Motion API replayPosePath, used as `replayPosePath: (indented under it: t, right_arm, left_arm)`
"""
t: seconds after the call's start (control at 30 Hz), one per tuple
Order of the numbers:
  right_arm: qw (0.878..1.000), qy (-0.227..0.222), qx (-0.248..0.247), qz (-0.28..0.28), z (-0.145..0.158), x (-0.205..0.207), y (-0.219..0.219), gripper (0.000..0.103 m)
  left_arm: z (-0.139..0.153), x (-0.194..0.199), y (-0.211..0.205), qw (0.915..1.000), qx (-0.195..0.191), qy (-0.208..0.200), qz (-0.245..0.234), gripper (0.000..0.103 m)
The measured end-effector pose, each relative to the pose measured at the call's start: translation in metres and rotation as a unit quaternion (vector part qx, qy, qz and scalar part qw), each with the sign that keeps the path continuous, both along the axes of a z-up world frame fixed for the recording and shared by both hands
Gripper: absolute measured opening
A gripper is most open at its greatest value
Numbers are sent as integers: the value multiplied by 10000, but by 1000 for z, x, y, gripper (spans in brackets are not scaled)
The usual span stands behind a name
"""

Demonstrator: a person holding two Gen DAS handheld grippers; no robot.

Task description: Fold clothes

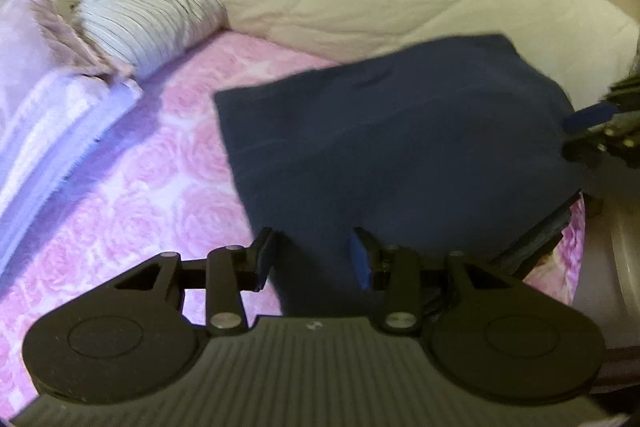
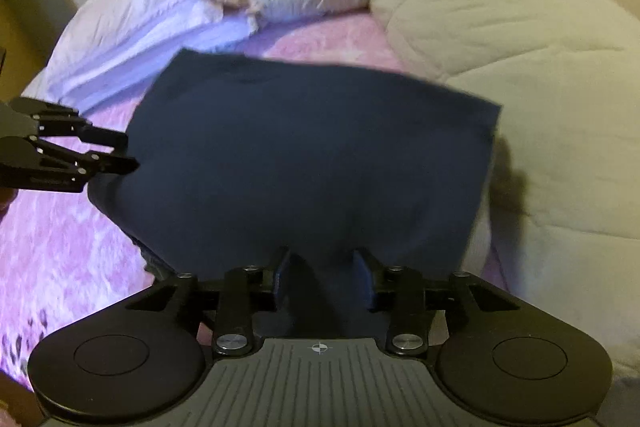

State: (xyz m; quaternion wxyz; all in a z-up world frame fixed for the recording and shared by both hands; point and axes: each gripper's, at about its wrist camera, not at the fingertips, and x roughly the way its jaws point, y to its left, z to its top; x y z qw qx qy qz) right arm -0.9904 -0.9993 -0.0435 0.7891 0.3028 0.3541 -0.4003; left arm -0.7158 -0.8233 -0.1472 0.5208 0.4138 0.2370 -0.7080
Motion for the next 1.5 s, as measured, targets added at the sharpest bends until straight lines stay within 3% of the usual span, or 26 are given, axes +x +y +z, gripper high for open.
replayPosePath:
  t: [0.07,0.17,0.37,0.47,0.6,0.9,1.2,1.5]
  right_arm:
    - [9997,-34,-14,-256,5,-2,21,79]
    - [9979,-75,-1,-646,10,-4,53,82]
    - [9893,-147,6,-1452,22,-6,120,82]
    - [9809,-150,-52,-1941,30,3,161,82]
    - [9667,3,-145,-2554,41,21,217,82]
    - [9539,-210,-162,-2989,72,49,321,82]
    - [9630,-104,-370,-2667,102,74,354,82]
    - [9676,-131,-471,-2476,110,71,366,82]
  left_arm:
    - [6,3,15,9999,-66,-35,128,59]
    - [12,9,44,9991,-153,89,390,79]
    - [13,24,110,9952,-121,578,784,101]
    - [16,33,144,9919,14,969,827,101]
    - [29,40,194,9919,-87,1156,518,101]
    - [59,51,275,9940,-206,1045,252,101]
    - [85,42,308,9927,-523,1069,207,101]
    - [103,28,337,9909,-744,882,697,101]
